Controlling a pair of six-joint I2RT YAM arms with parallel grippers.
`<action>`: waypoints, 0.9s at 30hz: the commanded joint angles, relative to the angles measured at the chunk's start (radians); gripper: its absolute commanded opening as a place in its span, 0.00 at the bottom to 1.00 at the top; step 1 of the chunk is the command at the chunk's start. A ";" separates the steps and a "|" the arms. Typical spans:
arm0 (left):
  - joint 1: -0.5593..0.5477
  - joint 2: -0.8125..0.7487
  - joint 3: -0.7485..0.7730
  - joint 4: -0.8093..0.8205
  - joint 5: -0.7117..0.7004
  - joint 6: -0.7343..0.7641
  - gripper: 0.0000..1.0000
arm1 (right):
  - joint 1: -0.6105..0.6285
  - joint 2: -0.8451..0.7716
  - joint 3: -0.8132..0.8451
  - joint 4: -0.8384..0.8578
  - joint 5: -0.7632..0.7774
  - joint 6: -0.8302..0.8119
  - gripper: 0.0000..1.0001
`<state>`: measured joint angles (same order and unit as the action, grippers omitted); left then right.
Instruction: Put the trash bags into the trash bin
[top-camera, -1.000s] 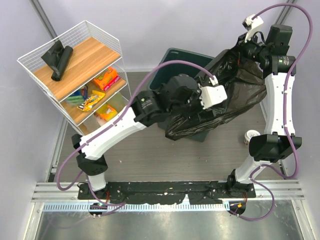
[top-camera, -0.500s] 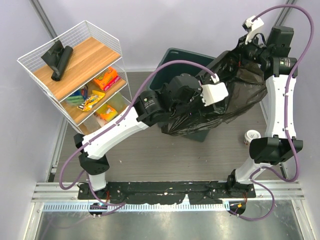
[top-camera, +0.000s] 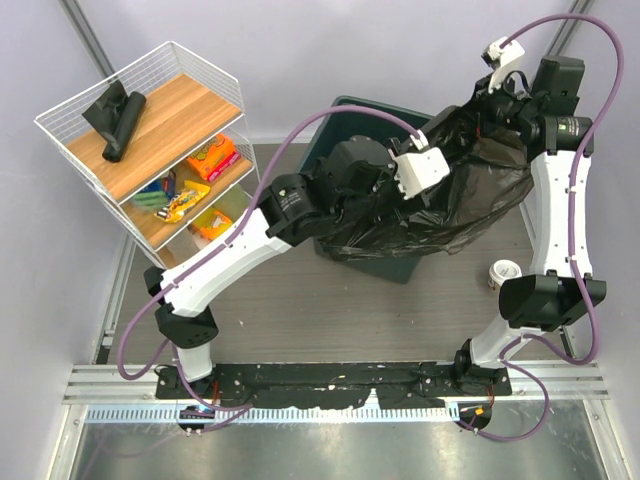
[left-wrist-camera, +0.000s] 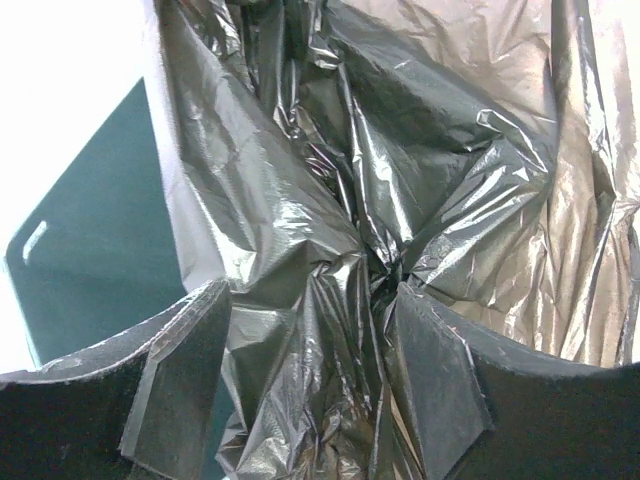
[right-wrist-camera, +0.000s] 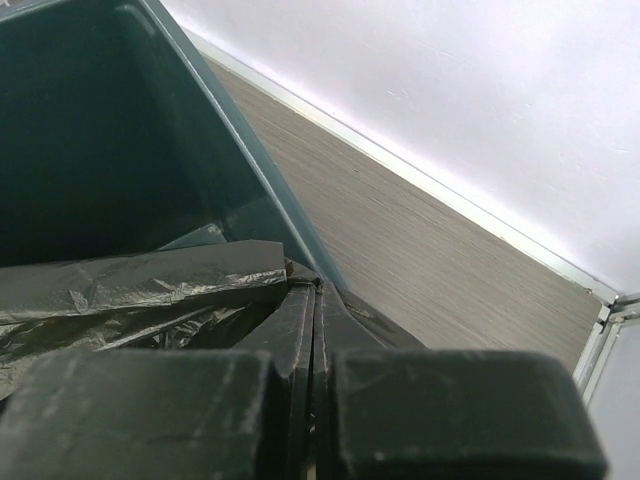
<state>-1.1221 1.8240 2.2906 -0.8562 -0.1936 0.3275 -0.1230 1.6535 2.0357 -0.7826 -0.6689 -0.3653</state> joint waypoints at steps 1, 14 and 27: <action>0.016 -0.046 0.063 0.040 0.086 -0.051 0.75 | 0.005 -0.058 0.004 0.010 0.008 -0.021 0.01; 0.016 -0.032 0.076 0.045 0.085 -0.033 0.84 | 0.005 -0.069 -0.003 0.009 0.009 -0.026 0.01; 0.018 -0.012 0.021 0.085 0.013 0.038 0.74 | 0.006 -0.074 0.000 -0.003 0.009 -0.038 0.01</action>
<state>-1.1057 1.8164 2.3157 -0.8204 -0.1585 0.3450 -0.1215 1.6264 2.0285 -0.7959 -0.6628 -0.3908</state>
